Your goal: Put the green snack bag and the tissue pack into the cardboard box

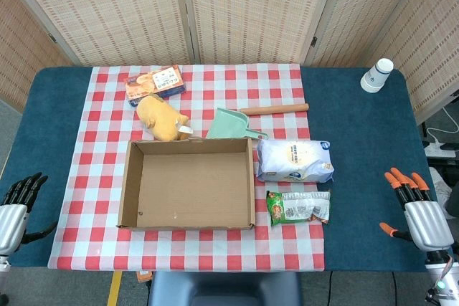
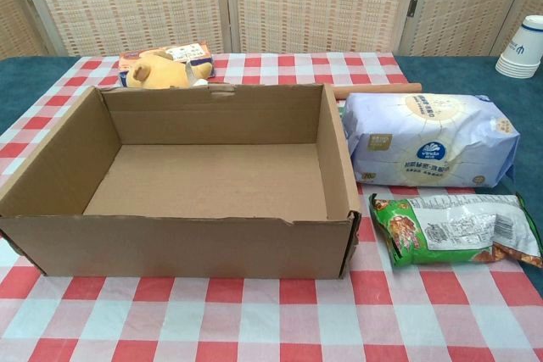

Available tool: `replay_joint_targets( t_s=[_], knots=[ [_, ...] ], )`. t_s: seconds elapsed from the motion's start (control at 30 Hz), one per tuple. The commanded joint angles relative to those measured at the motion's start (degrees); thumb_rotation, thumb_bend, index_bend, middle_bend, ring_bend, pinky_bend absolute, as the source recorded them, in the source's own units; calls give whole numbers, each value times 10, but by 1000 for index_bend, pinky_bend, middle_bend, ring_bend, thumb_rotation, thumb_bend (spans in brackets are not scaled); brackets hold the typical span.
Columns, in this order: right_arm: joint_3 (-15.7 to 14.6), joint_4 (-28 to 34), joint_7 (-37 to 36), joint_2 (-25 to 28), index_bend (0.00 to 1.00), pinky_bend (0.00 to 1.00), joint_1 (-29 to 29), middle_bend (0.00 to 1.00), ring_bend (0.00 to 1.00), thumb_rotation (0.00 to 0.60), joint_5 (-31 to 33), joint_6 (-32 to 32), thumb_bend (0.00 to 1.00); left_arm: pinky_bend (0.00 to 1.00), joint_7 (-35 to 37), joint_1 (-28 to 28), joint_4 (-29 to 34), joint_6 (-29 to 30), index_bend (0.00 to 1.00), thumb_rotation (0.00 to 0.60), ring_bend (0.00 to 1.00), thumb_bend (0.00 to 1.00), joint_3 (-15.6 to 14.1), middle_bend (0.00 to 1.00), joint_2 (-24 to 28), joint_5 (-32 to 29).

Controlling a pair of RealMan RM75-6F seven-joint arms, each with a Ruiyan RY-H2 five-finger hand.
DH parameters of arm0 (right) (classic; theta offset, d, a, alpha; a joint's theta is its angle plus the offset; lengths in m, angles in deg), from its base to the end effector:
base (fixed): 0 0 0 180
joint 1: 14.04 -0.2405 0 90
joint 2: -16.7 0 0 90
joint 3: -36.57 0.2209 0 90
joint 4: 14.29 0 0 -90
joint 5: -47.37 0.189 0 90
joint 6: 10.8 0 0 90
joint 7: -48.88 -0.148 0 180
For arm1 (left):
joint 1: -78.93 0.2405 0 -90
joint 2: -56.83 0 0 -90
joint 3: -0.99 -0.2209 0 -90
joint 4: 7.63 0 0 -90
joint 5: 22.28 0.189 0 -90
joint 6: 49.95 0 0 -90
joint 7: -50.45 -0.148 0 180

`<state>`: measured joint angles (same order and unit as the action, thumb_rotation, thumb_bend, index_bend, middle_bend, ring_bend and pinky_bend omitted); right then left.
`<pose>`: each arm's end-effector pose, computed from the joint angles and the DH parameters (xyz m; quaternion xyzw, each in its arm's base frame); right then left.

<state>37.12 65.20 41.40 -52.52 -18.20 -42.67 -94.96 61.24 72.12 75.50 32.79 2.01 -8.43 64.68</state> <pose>-0.3003 -0.1714 0.1458 0.6202 -0.3931 0.3768 0.5646 -0.2950 0.1865 0.1625 -0.6034 -0.4098 -0.3927 0.5602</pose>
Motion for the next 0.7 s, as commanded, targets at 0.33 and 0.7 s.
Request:
replay_joint_targets(
  t_s=[0.33, 0.7],
  knots=[
    [-4, 12, 8, 5, 45, 23, 2, 0, 0, 600, -8, -8, 0, 76, 1, 1, 1, 4, 0, 600, 0, 204, -1, 0, 0, 6],
    [-13, 5, -12, -4, 154, 106, -2, 24, 0, 600, -45, -27, 0, 75, 10, -3, 0, -4, 0, 600, 0, 203, -2, 0, 3, 5]
  ],
)
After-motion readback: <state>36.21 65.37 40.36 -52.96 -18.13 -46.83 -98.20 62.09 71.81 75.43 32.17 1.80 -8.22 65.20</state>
